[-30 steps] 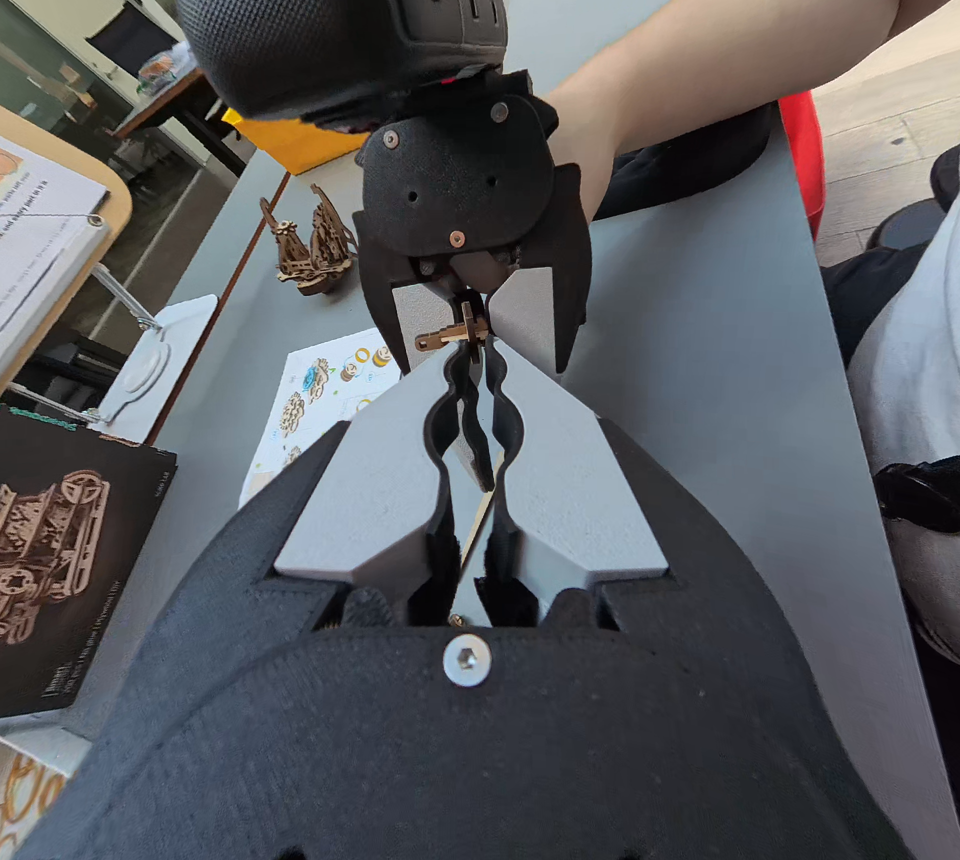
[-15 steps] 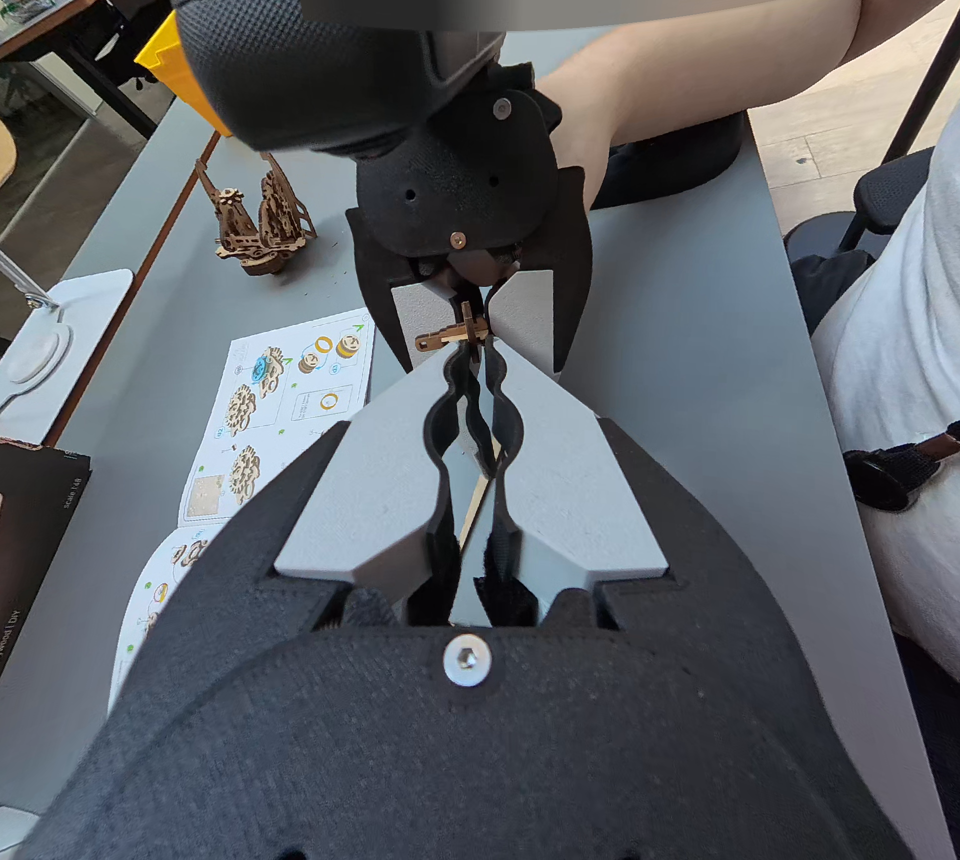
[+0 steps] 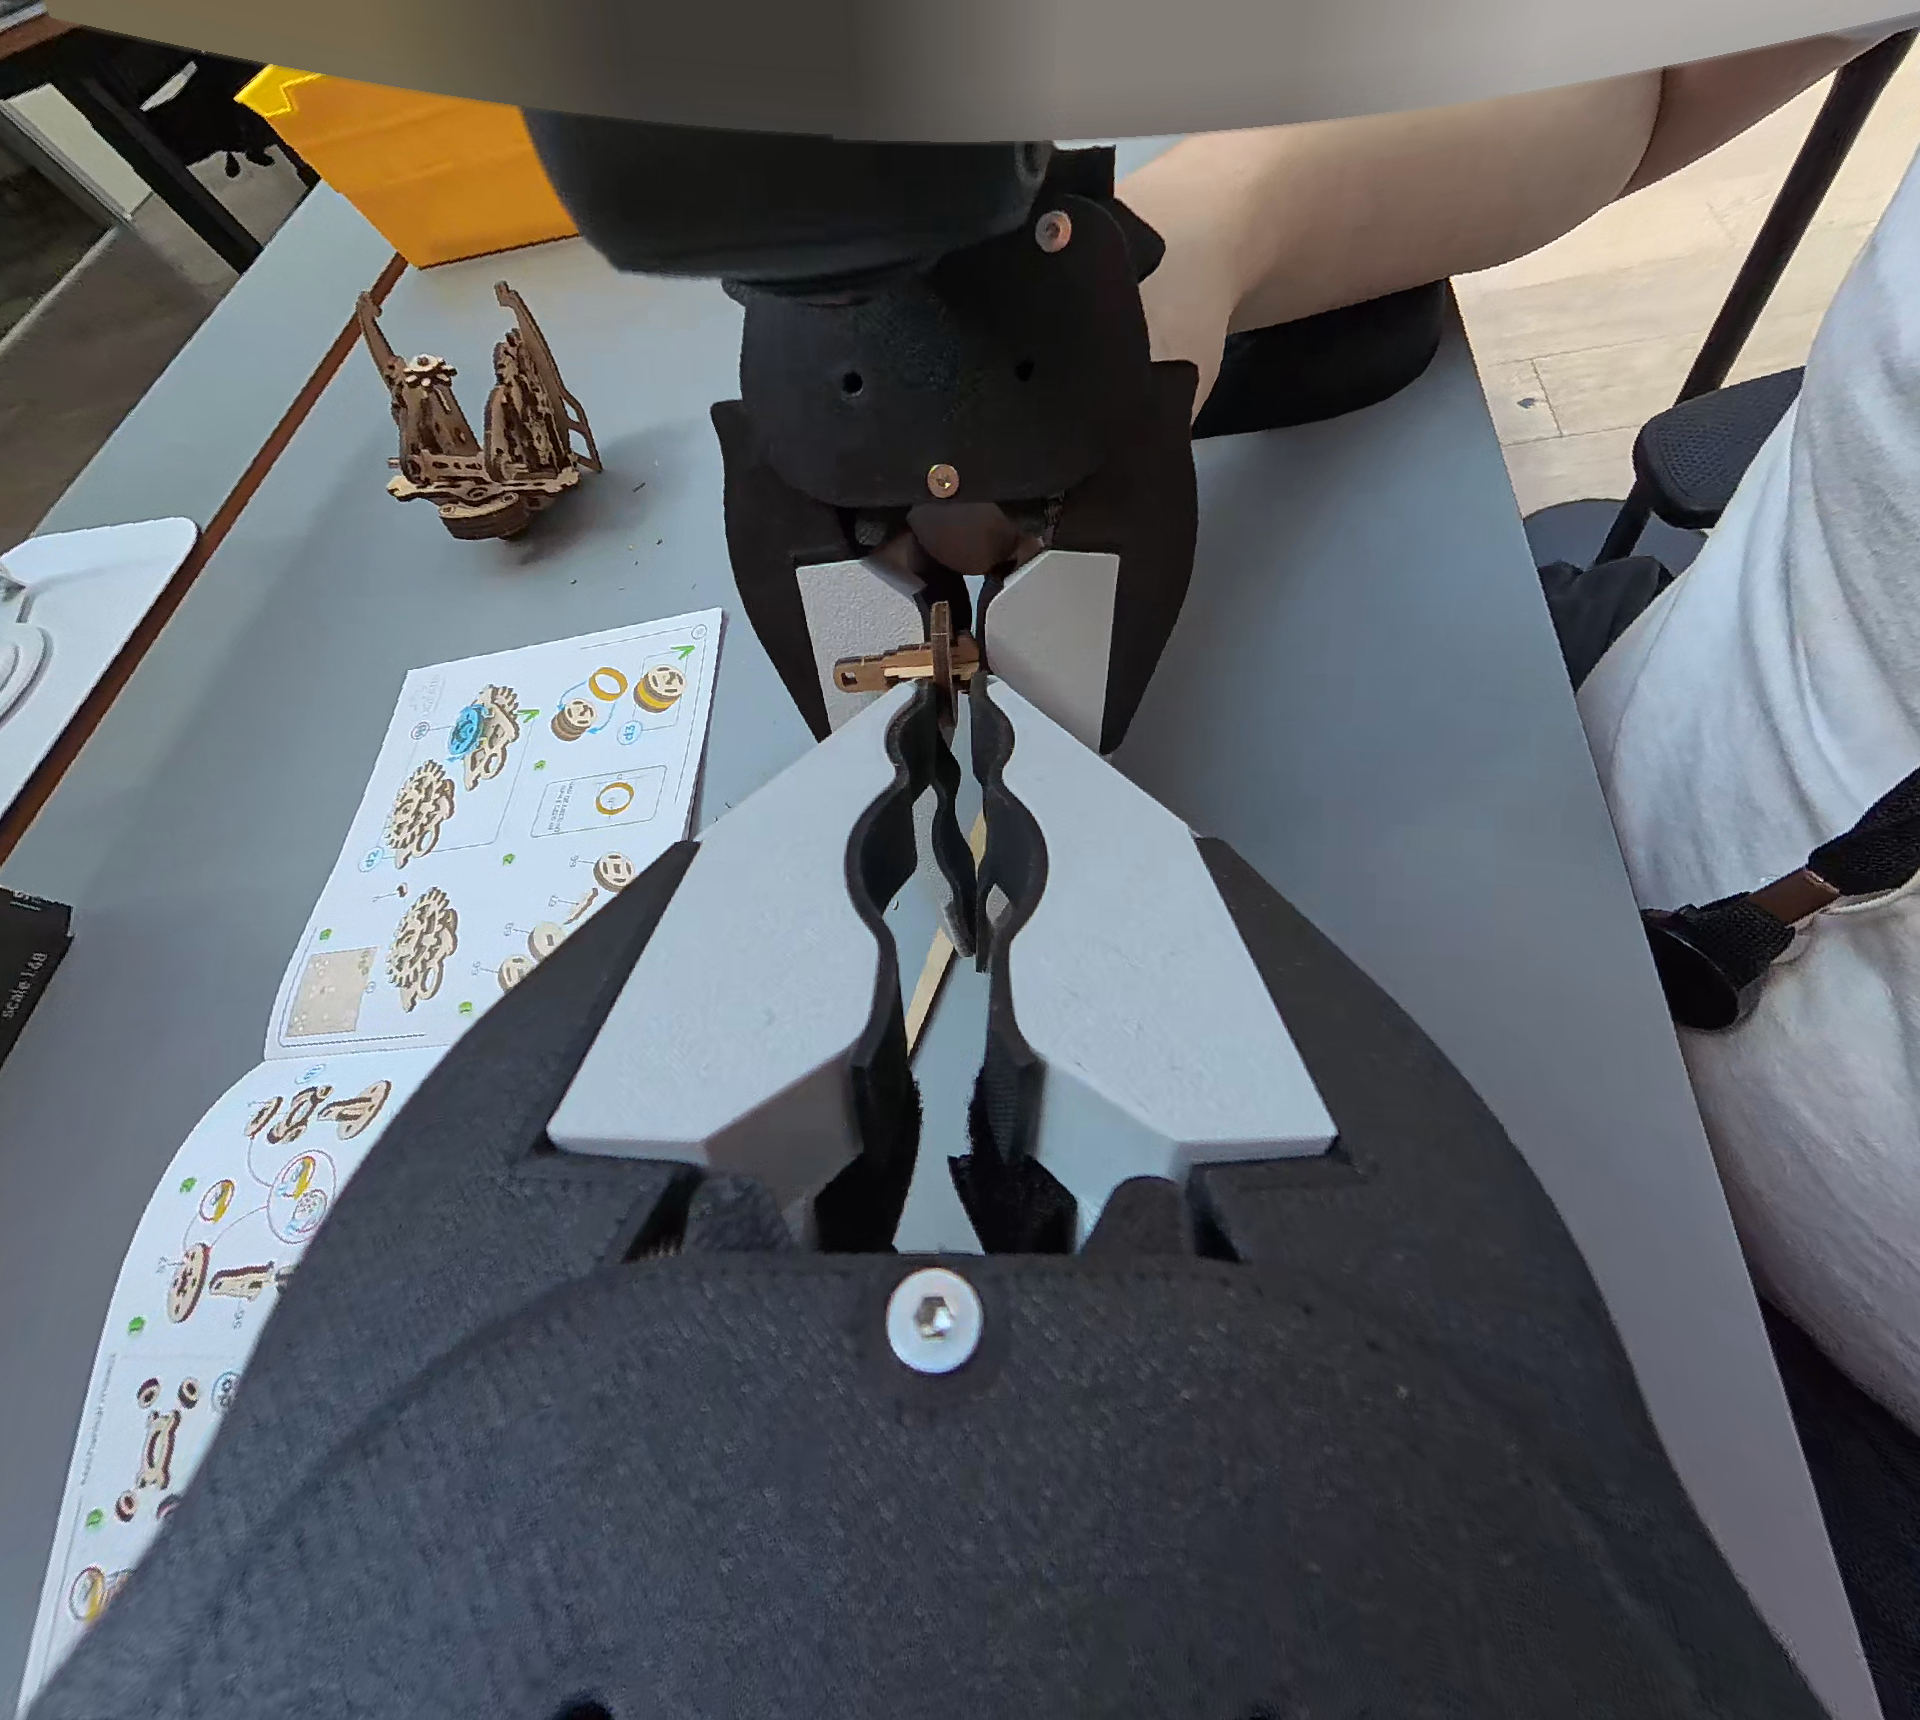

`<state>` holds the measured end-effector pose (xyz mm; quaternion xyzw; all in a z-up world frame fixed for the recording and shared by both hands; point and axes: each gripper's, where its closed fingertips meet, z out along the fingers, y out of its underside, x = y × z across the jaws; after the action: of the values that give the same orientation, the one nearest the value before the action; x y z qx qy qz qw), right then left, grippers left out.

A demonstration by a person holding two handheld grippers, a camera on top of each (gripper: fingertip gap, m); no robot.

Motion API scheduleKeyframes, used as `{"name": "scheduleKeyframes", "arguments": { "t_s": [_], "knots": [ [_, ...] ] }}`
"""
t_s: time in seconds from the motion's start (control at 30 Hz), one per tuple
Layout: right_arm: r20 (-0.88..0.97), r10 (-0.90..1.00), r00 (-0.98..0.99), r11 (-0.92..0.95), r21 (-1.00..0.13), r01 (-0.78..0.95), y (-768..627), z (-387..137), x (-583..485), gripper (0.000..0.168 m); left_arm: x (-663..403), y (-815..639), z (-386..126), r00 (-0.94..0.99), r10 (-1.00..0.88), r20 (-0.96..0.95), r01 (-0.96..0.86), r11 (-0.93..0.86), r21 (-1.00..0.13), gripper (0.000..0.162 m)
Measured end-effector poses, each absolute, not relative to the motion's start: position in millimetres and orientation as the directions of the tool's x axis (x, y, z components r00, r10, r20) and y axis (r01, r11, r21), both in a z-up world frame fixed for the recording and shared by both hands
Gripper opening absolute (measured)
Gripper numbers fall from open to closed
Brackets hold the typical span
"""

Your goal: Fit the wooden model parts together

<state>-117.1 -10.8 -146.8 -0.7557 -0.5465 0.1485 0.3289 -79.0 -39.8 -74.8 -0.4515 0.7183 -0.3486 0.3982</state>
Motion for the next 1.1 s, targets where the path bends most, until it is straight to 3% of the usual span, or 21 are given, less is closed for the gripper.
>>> {"name": "scheduleKeyframes", "arguments": {
  "t_s": [0.07,0.13,0.23,0.33,0.43,0.5,0.57,1.1],
  "knots": [
    [0.118,0.922,0.369,-0.190,-0.692,0.696,-8.9,-141.8,-120.5,0.000,-78.7,-37.2,-70.6,-0.233,-0.939,-0.252,-0.344,0.322,-0.882,0.004],
    [0.122,0.919,0.374,-0.179,-0.716,0.675,-6.6,-135.9,-120.6,0.000,-80.4,-31.5,-70.2,-0.188,-0.955,-0.230,-0.343,0.283,-0.895,0.015],
    [0.166,0.908,0.384,-0.169,-0.694,0.700,-1.4,-137.2,-113.5,0.000,-85.1,-29.7,-73.7,-0.163,-0.968,-0.191,-0.362,0.238,-0.901,0.022],
    [0.176,0.909,0.378,-0.179,-0.653,0.736,-2.5,-145.8,-111.2,0.000,-85.0,-28.9,-77.5,-0.131,-0.973,-0.188,-0.424,0.227,-0.877,0.016],
    [0.159,0.920,0.359,-0.183,-0.635,0.751,-6.8,-152.4,-113.1,0.000,-79.9,-32.9,-83.3,-0.150,-0.957,-0.247,-0.477,0.289,-0.830,0.021],
    [0.143,0.923,0.357,-0.189,-0.639,0.745,-8.3,-152.3,-114.0,0.000,-75.1,-35.3,-83.0,-0.164,-0.948,-0.272,-0.471,0.318,-0.823,0.020],
    [0.153,0.921,0.359,-0.186,-0.636,0.749,-7.0,-152.3,-111.7,0.000,-73.6,-35.2,-84.1,-0.178,-0.941,-0.288,-0.469,0.338,-0.816,0.009],
    [0.163,0.914,0.371,-0.192,-0.632,0.751,-4.5,-150.6,-108.7,0.000,-71.6,-33.7,-82.0,-0.118,-0.925,-0.361,-0.440,0.375,-0.816,0.009]
  ]
}}
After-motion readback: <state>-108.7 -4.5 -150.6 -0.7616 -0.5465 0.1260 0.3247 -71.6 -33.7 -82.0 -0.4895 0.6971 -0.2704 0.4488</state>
